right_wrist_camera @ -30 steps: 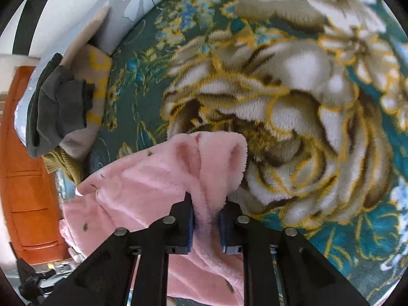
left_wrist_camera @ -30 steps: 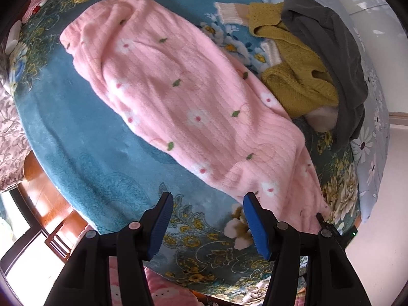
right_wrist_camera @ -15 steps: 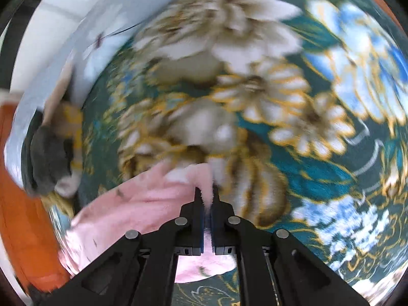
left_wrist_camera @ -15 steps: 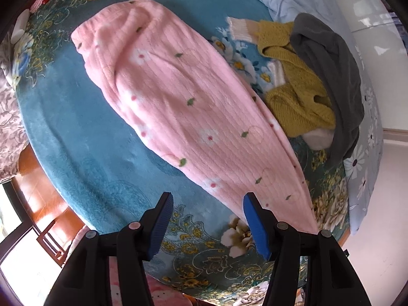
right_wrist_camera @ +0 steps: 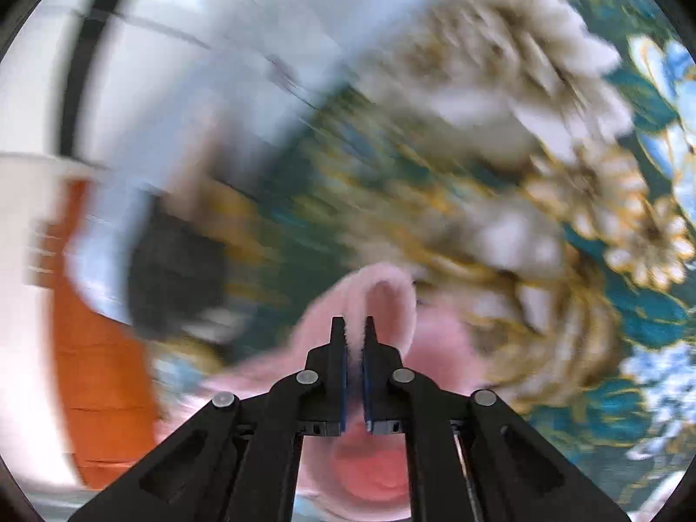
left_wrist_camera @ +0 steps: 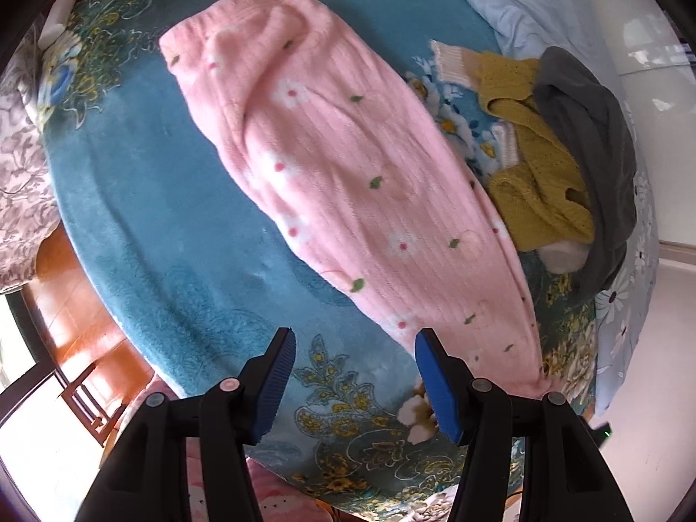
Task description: Fold clothes
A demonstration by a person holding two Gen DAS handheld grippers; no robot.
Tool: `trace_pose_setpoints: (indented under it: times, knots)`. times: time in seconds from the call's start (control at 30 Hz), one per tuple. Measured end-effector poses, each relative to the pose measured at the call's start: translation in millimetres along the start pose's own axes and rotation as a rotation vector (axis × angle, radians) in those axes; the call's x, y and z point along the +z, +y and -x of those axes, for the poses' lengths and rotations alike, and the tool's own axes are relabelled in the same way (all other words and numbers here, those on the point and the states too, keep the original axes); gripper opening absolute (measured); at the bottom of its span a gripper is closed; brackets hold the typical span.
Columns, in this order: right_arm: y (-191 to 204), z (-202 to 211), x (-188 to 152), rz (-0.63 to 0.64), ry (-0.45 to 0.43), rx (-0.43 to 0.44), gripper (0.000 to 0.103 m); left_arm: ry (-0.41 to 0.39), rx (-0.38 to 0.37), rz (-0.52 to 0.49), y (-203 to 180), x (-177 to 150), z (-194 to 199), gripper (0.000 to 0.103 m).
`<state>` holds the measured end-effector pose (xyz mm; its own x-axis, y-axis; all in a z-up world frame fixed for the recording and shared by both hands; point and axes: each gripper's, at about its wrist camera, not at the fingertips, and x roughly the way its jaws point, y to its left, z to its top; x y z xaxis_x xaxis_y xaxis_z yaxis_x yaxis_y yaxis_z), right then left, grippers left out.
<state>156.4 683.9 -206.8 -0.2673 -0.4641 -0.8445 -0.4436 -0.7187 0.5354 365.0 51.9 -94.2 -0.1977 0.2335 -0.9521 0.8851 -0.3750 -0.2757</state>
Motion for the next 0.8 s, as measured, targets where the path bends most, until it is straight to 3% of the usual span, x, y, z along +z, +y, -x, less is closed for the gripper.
trace_pose_setpoints:
  times: [0.07,0.17,0.2,0.33,0.43,0.53,0.63,0.8]
  knots:
    - [-4.9,-10.2,-4.9,0.007,0.018,-0.014,0.009,-0.009,0.003,0.003,-0.6,1.1,2.6,0.061]
    - [-14.1,6.8,-15.9,-0.013,-0.053,0.025,0.049,-0.015,0.008,0.000,-3.8,1.9,3.7,0.061]
    - [-22.2,17.0,-22.2,-0.034,-0.086,0.041,0.051,-0.015,0.010,-0.001,-5.1,1.7,3.6,0.061]
    - [-57.7,36.5,-42.9,-0.143,-0.126,0.031,0.051,-0.031,-0.002,0.005,-9.8,3.8,7.0,0.061]
    - [-85.1,36.7,-65.3,-0.249,-0.099,0.023,0.051,-0.067,-0.004,0.017,-10.4,15.3,15.1,0.061]
    - [-88.5,38.7,-86.0,-0.277,-0.083,0.010,0.051,-0.108,-0.018,0.033,-4.6,30.1,27.1,0.061]
    - [-70.9,39.1,-106.3,-0.254,-0.056,0.010,0.051,-0.146,-0.031,0.061,12.4,50.8,39.8,0.061]
    - [-9.1,38.9,-123.6,-0.148,-0.046,-0.016,0.051,-0.179,-0.057,0.104,62.1,91.1,53.7,0.061]
